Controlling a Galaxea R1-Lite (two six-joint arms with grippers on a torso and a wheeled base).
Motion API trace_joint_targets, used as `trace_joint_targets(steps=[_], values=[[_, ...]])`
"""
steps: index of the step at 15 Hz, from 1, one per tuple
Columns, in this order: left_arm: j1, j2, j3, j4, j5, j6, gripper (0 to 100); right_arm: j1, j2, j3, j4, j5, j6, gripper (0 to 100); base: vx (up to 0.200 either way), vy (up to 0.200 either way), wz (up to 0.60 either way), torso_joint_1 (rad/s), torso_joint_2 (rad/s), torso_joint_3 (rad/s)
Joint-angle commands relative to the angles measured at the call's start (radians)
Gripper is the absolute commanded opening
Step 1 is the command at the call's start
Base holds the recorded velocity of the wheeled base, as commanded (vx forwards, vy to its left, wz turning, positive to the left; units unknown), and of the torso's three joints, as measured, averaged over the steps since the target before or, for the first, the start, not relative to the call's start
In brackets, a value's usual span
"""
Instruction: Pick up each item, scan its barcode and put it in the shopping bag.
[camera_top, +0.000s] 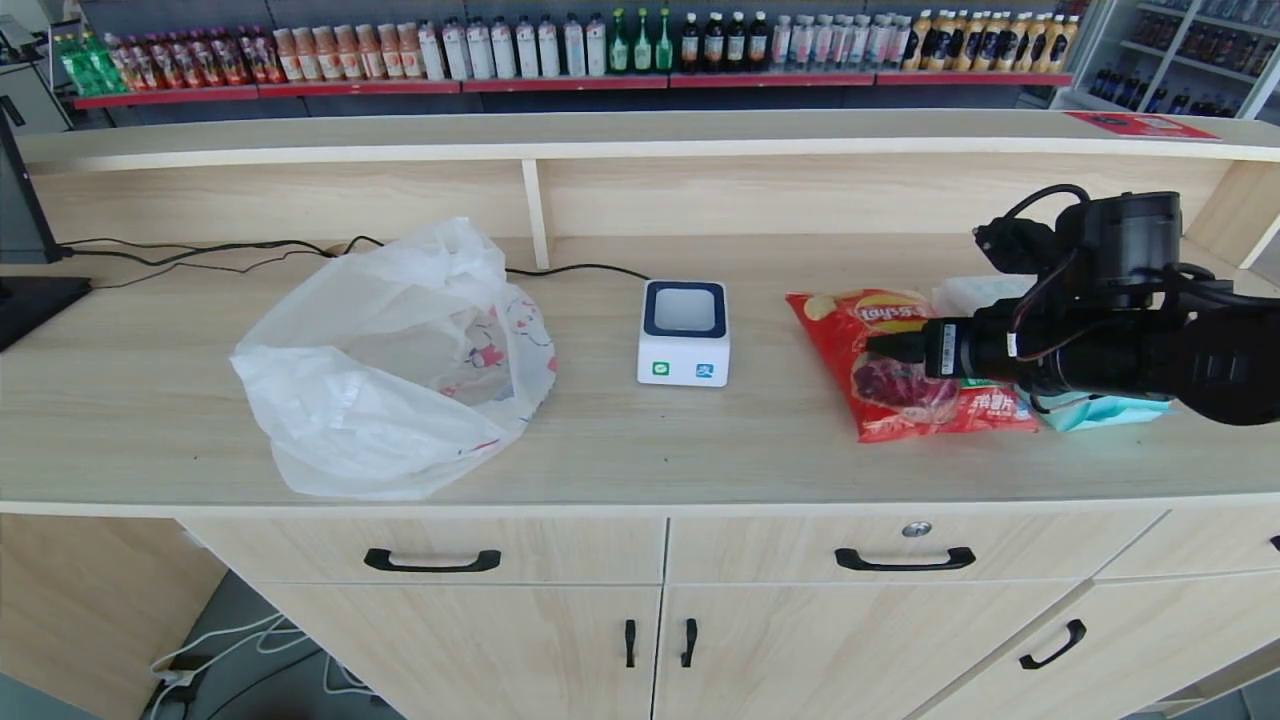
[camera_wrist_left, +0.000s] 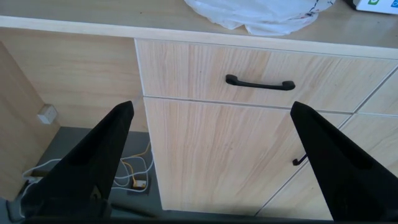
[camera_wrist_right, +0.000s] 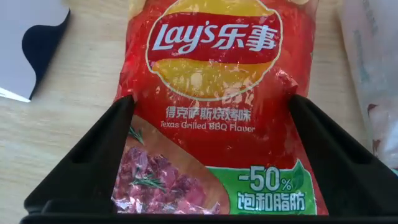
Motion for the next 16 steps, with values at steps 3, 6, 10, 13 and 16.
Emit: trace_joint_targets(steps=[3, 6, 10, 13, 16], values=[[0.0, 0.0, 0.0, 0.0, 0.0, 0.0, 100, 0.019, 0.048, -0.046, 0.003, 0.001, 0.0, 100, 0.0, 0.0, 0.0, 0.0, 0.0, 0.0], [0.0, 0.0, 0.0, 0.0, 0.0, 0.0, 100, 0.049, 0.075, -0.106, 0.027, -0.011, 0.0, 100, 0.0, 0.0, 0.0, 0.0, 0.0, 0.0], [-0.001, 0.0, 0.0, 0.0, 0.0, 0.0, 100, 0.049, 0.095, -0.16, 0.136, -0.006, -0.002, 100, 0.0, 0.0, 0.0, 0.0, 0.0, 0.0], [0.0, 0.0, 0.0, 0.0, 0.0, 0.0, 100, 0.049, 0.112, -0.175, 0.155, -0.005, -0.017, 100, 0.0, 0.0, 0.0, 0.0, 0.0, 0.0], [0.0, 0.0, 0.0, 0.0, 0.0, 0.0, 100, 0.049, 0.132, -0.175, 0.161, -0.011, -0.019, 100, 0.0, 0.0, 0.0, 0.0, 0.0, 0.0]])
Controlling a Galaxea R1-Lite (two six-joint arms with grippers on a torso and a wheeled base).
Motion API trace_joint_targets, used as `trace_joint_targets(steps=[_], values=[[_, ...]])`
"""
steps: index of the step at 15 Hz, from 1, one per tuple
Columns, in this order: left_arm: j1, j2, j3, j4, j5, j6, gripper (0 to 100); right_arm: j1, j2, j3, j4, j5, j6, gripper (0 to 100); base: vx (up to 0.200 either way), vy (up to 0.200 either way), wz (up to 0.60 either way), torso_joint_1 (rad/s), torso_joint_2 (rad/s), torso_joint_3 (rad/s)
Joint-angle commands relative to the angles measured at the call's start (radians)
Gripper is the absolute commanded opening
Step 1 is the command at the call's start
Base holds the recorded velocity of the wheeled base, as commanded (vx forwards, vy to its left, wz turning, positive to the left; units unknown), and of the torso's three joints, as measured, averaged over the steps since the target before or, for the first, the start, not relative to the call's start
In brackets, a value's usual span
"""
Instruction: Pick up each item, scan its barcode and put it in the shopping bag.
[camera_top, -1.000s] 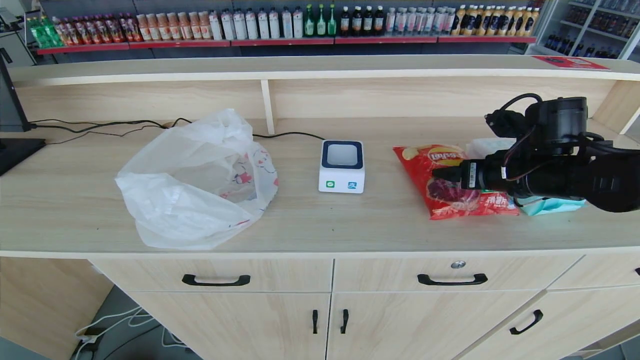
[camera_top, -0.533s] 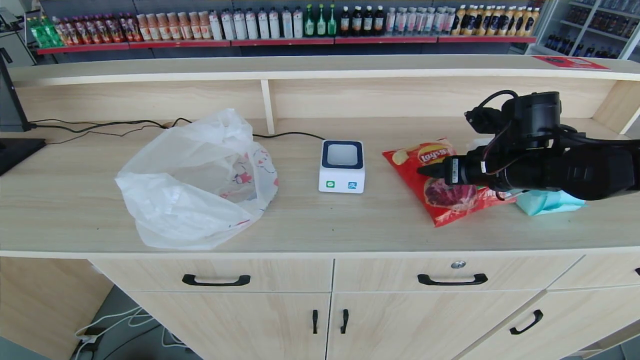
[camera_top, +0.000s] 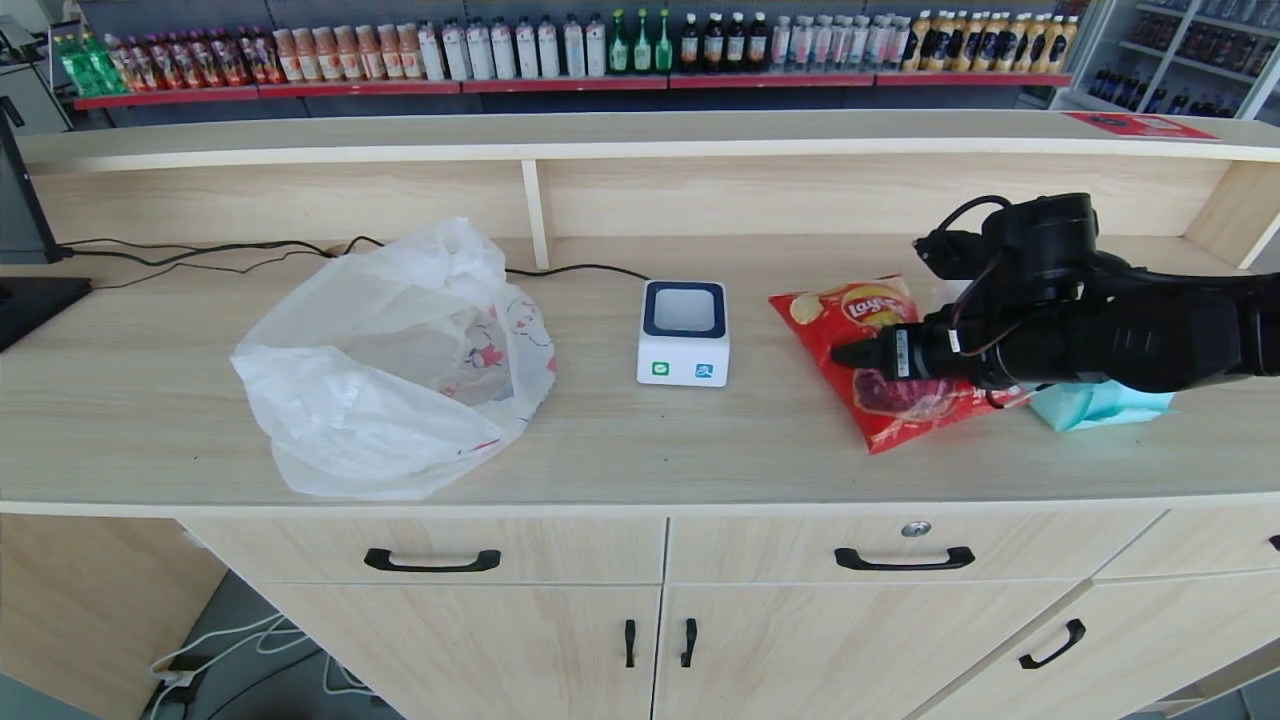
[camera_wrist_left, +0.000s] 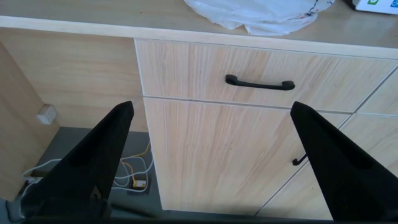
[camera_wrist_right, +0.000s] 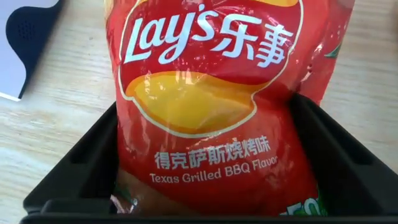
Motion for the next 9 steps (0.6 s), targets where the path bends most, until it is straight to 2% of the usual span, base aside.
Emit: trace_joint_targets(steps=[1, 2, 3, 9], values=[[0.001, 0.0, 0.0, 0.0, 0.0, 0.0, 100, 0.0, 0.018, -0.005, 0.002, 0.0, -0.001, 100, 0.0, 0.0, 0.0, 0.0, 0.0, 0.0], [0.001, 0.0, 0.0, 0.0, 0.0, 0.0, 100, -0.002, 0.018, -0.008, 0.003, 0.0, -0.001, 100, 0.0, 0.0, 0.0, 0.0, 0.0, 0.0], [0.001, 0.0, 0.0, 0.0, 0.0, 0.0, 100, -0.002, 0.018, -0.008, 0.002, 0.0, -0.001, 0, 0.0, 0.0, 0.0, 0.0, 0.0, 0.0], [-0.001, 0.0, 0.0, 0.0, 0.0, 0.0, 100, -0.002, -0.016, -0.014, 0.003, -0.014, -0.039, 0, 0.0, 0.0, 0.0, 0.0, 0.0, 0.0]])
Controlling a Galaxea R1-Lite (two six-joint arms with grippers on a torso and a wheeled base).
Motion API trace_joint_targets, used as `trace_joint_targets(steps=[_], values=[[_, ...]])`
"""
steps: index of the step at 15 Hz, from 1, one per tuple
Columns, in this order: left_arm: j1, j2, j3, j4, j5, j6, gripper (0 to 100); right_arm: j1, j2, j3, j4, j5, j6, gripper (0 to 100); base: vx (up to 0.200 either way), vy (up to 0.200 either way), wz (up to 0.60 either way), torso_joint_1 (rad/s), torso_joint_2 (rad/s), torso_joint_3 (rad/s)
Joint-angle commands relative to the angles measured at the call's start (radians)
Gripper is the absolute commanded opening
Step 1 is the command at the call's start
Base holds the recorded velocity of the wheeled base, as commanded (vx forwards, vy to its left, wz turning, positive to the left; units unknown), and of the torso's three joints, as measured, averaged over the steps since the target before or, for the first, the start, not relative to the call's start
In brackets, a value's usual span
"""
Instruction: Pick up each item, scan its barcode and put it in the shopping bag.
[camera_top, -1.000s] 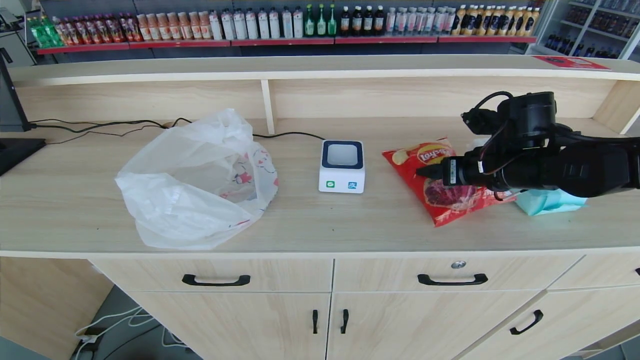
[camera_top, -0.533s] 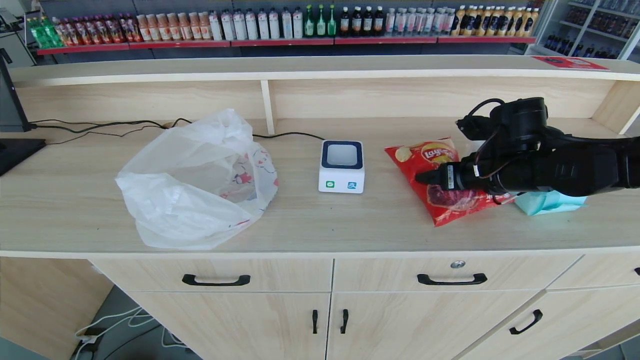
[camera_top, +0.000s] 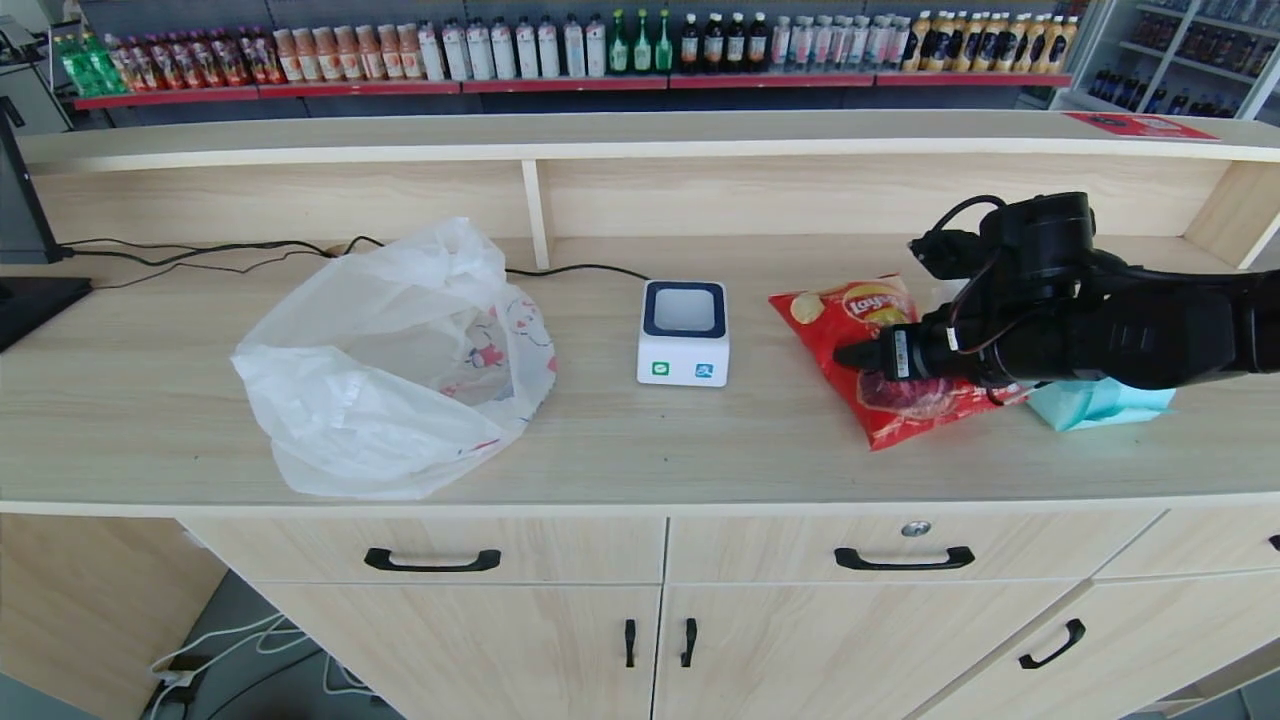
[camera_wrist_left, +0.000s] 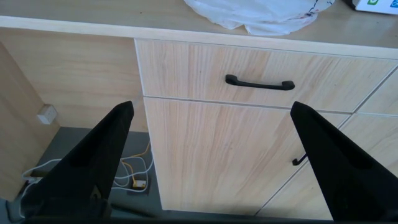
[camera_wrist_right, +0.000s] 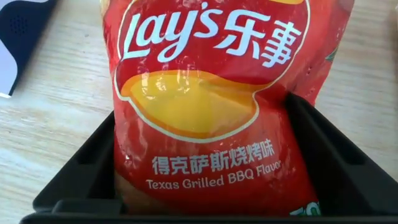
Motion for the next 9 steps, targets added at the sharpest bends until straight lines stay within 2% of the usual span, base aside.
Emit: trace_joint_targets(steps=[1, 4, 9], values=[[0.001, 0.0, 0.0, 0.0, 0.0, 0.0, 100, 0.0, -0.031, 0.004, 0.0, -0.013, -0.001, 0, 0.0, 0.0, 0.0, 0.0, 0.0, 0.0], [-0.001, 0.0, 0.0, 0.0, 0.0, 0.0, 100, 0.003, -0.09, 0.005, 0.081, -0.027, -0.023, 0, 0.0, 0.0, 0.0, 0.0, 0.0, 0.0], [0.001, 0.0, 0.0, 0.0, 0.0, 0.0, 100, 0.014, -0.137, 0.008, 0.082, -0.064, -0.035, 0, 0.0, 0.0, 0.0, 0.0, 0.0, 0.0]])
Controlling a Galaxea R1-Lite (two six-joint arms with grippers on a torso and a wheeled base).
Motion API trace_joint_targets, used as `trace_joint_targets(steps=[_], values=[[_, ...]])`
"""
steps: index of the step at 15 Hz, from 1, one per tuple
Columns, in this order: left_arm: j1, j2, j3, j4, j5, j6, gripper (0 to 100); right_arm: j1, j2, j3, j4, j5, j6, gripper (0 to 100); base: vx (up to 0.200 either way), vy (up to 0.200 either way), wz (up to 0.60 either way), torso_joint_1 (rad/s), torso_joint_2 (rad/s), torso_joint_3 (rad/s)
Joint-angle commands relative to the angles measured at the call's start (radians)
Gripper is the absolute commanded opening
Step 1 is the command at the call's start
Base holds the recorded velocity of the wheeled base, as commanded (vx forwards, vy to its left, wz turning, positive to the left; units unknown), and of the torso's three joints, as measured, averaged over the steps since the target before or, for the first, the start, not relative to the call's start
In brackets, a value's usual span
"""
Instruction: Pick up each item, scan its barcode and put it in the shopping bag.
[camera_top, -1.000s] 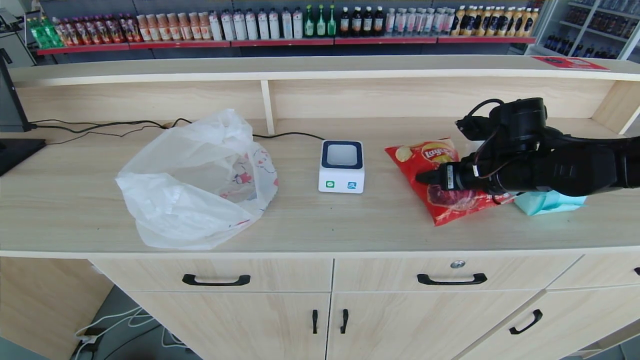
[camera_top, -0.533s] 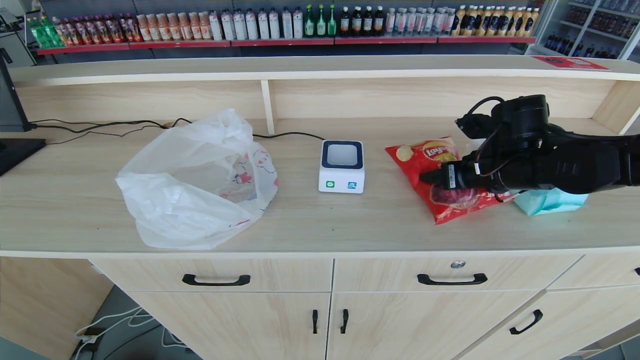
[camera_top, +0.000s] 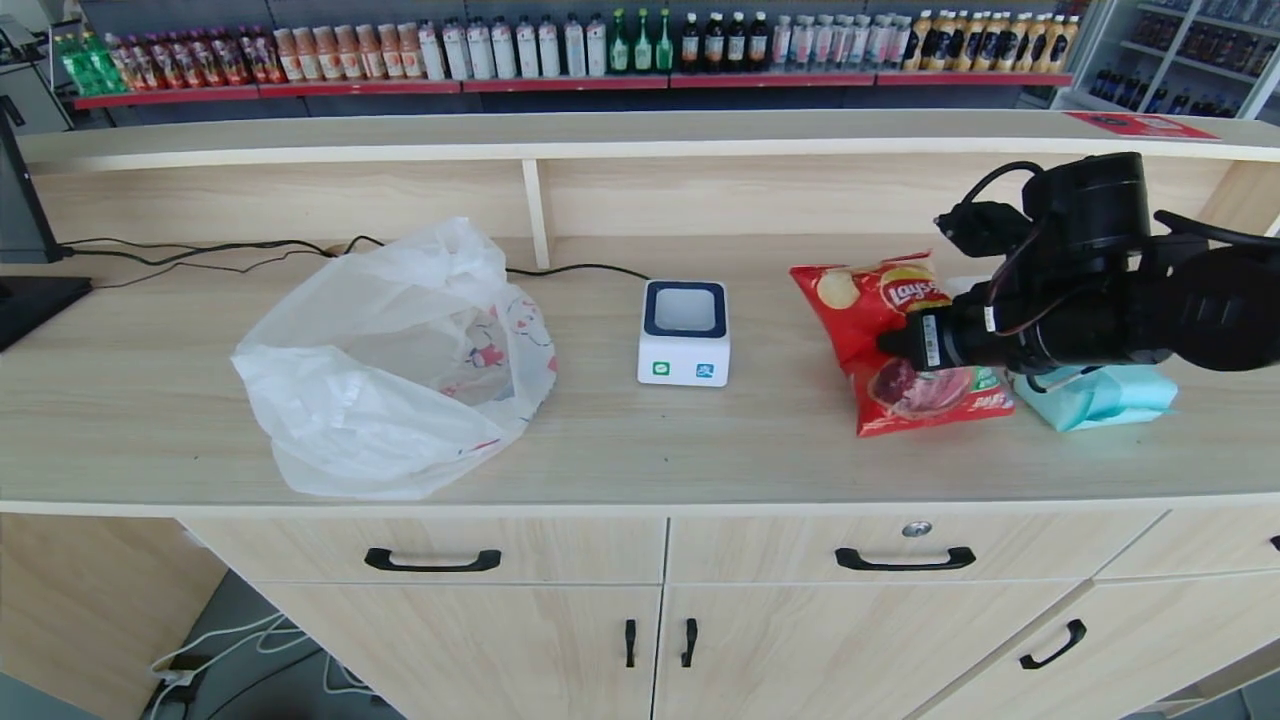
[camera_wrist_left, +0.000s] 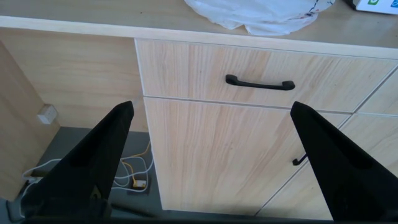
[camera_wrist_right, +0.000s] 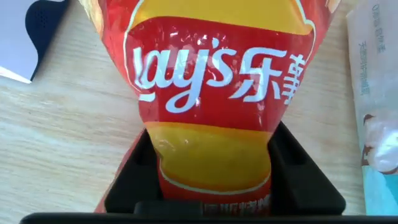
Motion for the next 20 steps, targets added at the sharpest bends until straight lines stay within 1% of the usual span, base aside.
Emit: trace_joint_targets(steps=[1, 7, 9, 11, 13, 16, 18, 19, 20], values=[[0.0, 0.0, 0.0, 0.0, 0.0, -0.001, 100, 0.001, -0.053, 0.008, 0.0, -0.018, 0.001, 0, 0.0, 0.0, 0.0, 0.0, 0.0, 0.0], [0.0, 0.0, 0.0, 0.0, 0.0, -0.001, 100, 0.001, -0.178, 0.096, -0.008, -0.038, 0.003, 0, 0.0, 0.0, 0.0, 0.0, 0.0, 0.0], [0.0, 0.0, 0.0, 0.0, 0.0, -0.001, 100, 0.024, -0.248, 0.149, -0.009, -0.068, 0.006, 0, 0.0, 0.0, 0.0, 0.0, 0.0, 0.0], [0.0, 0.0, 0.0, 0.0, 0.0, -0.001, 100, 0.044, -0.291, 0.176, -0.012, -0.073, 0.006, 0, 0.0, 0.0, 0.0, 0.0, 0.0, 0.0], [0.0, 0.0, 0.0, 0.0, 0.0, -0.001, 100, 0.086, -0.392, 0.244, -0.017, -0.133, 0.006, 0, 0.0, 0.0, 0.0, 0.0, 0.0, 0.0], [0.0, 0.0, 0.0, 0.0, 0.0, -0.001, 100, 0.125, -0.581, 0.431, -0.018, -0.15, 0.001, 0, 0.0, 0.0, 0.0, 0.0, 0.0, 0.0], [0.0, 0.0, 0.0, 0.0, 0.0, -0.001, 100, 0.17, -0.687, 0.515, -0.02, -0.191, 0.009, 0, 0.0, 0.0, 0.0, 0.0, 0.0, 0.0], [0.0, 0.0, 0.0, 0.0, 0.0, -0.001, 100, 0.194, -0.762, 0.569, -0.023, -0.193, 0.006, 0, 0.0, 0.0, 0.0, 0.0, 0.0, 0.0], [0.0, 0.0, 0.0, 0.0, 0.0, -0.001, 100, 0.198, -0.8, 0.6, -0.025, -0.193, 0.004, 0, 0.0, 0.0, 0.0, 0.0, 0.0, 0.0]])
